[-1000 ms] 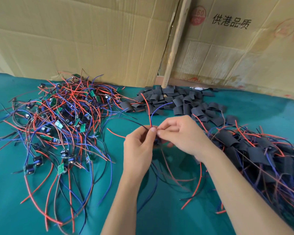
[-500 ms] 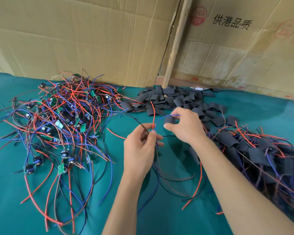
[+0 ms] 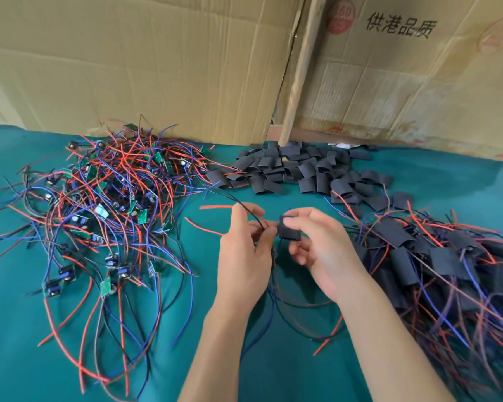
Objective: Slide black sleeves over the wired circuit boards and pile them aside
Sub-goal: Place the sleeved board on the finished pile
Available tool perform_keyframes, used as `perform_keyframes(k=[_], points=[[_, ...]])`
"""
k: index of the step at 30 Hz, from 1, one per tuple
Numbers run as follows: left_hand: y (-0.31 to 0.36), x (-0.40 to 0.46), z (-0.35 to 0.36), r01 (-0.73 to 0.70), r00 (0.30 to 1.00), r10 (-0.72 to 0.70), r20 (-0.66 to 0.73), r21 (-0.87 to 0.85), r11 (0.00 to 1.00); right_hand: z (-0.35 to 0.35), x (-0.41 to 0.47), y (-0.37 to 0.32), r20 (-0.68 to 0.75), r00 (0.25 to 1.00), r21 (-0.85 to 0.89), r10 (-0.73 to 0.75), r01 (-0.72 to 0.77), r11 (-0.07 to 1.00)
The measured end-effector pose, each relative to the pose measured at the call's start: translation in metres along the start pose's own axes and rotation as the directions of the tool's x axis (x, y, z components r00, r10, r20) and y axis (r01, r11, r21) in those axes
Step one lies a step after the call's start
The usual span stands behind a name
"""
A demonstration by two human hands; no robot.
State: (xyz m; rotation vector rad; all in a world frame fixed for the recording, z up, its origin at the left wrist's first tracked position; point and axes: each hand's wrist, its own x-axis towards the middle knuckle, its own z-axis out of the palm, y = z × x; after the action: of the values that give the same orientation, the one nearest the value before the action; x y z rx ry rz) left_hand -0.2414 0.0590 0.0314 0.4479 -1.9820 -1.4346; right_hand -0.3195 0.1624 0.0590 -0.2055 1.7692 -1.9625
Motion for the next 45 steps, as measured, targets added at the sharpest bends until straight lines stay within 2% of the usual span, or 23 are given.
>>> perform_keyframes(k=[6, 10, 13, 16, 21, 23, 25, 29, 32, 35, 37, 40, 45], points=[[0.003, -0.004, 0.004, -0.019, 0.996, 0.017, 0.09, 0.013, 1.0, -0.001, 0.0, 0.002, 0.03, 0.998, -0.027, -0.053, 0.054, 0.998], [0.011, -0.006, 0.005, -0.06, 0.992, 0.046, 0.116, 0.119, 0.991, -0.001, -0.001, 0.001, 0.057, 0.998, -0.031, -0.03, 0.032, 0.999], [0.012, -0.006, 0.005, -0.078, 0.987, 0.059, 0.148, 0.122, 0.989, -0.001, -0.002, 0.0, 0.077, 0.997, -0.032, -0.003, 0.006, 0.999], [0.01, -0.007, 0.007, -0.101, 0.985, 0.084, 0.151, 0.107, 0.989, -0.001, -0.001, 0.001, 0.044, 0.998, -0.087, -0.05, 0.054, 0.995], [0.014, -0.004, 0.001, -0.019, 0.998, 0.031, 0.057, -0.201, 0.979, -0.003, 0.0, -0.003, -0.068, 0.987, -0.016, -0.144, 0.143, 0.99], [0.014, -0.002, -0.005, 0.061, 0.994, -0.021, 0.107, -0.377, 0.924, -0.006, 0.001, -0.007, -0.087, 0.985, 0.101, -0.152, 0.16, 0.982], [0.012, -0.001, -0.011, 0.136, 0.984, -0.063, 0.168, -0.471, 0.872, -0.01, 0.001, -0.012, -0.077, 0.984, 0.211, -0.159, 0.172, 0.962], [0.008, 0.001, -0.014, 0.16, 0.987, -0.121, 0.11, -0.501, 0.85, -0.017, -0.003, -0.019, 0.055, 0.984, 0.277, -0.171, 0.15, 0.949], [0.009, 0.001, -0.009, 0.154, 0.986, -0.104, 0.127, -0.492, 0.857, -0.014, -0.007, -0.016, 0.213, 0.966, 0.133, -0.147, 0.12, 0.984], [0.014, -0.002, -0.006, 0.155, 0.98, -0.066, 0.189, -0.504, 0.85, -0.004, -0.011, -0.01, 0.286, 0.949, -0.096, -0.136, 0.17, 0.981], [0.014, -0.001, -0.007, 0.171, 0.981, -0.1, 0.164, -0.507, 0.845, -0.001, -0.012, -0.008, 0.331, 0.934, -0.181, -0.13, 0.198, 0.963], [0.011, 0.001, -0.009, 0.201, 0.979, -0.157, 0.129, -0.499, 0.843, -0.003, -0.014, -0.008, 0.37, 0.923, -0.159, -0.107, 0.176, 0.971], [0.008, 0.002, -0.01, 0.231, 0.972, -0.216, 0.092, -0.53, 0.816, -0.014, -0.015, -0.016, 0.472, 0.882, -0.038, -0.013, 0.035, 0.999]])
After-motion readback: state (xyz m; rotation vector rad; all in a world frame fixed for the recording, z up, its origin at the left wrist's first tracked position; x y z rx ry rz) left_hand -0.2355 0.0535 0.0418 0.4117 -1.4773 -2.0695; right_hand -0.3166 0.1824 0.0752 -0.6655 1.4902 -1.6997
